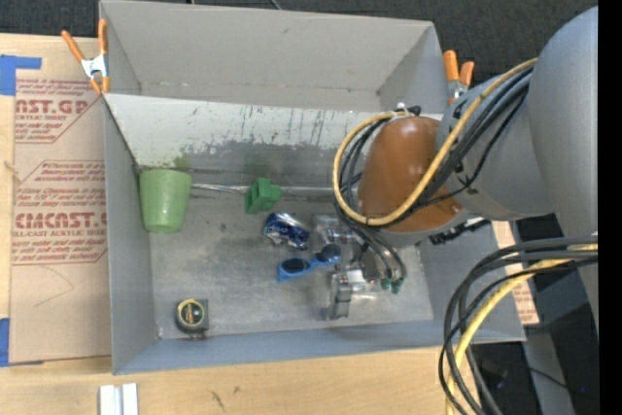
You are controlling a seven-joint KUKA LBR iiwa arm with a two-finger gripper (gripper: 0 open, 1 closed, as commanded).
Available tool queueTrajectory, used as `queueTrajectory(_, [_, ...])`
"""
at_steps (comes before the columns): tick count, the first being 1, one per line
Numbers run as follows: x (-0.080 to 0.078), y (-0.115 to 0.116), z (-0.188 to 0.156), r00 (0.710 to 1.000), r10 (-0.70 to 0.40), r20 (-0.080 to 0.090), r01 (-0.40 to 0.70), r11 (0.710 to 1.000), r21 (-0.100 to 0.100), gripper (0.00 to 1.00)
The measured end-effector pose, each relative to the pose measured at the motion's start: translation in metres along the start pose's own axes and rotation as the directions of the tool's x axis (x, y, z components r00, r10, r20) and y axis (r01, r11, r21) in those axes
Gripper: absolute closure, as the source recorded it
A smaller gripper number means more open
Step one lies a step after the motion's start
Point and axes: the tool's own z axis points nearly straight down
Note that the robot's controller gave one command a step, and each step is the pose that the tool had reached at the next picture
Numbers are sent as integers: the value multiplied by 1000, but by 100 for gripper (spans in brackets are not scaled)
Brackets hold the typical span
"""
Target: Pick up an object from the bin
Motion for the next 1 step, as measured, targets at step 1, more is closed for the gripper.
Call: queueTrajectory(1, [-3, 1, -4, 1000, 0, 7, 0, 1000, -1, 100])
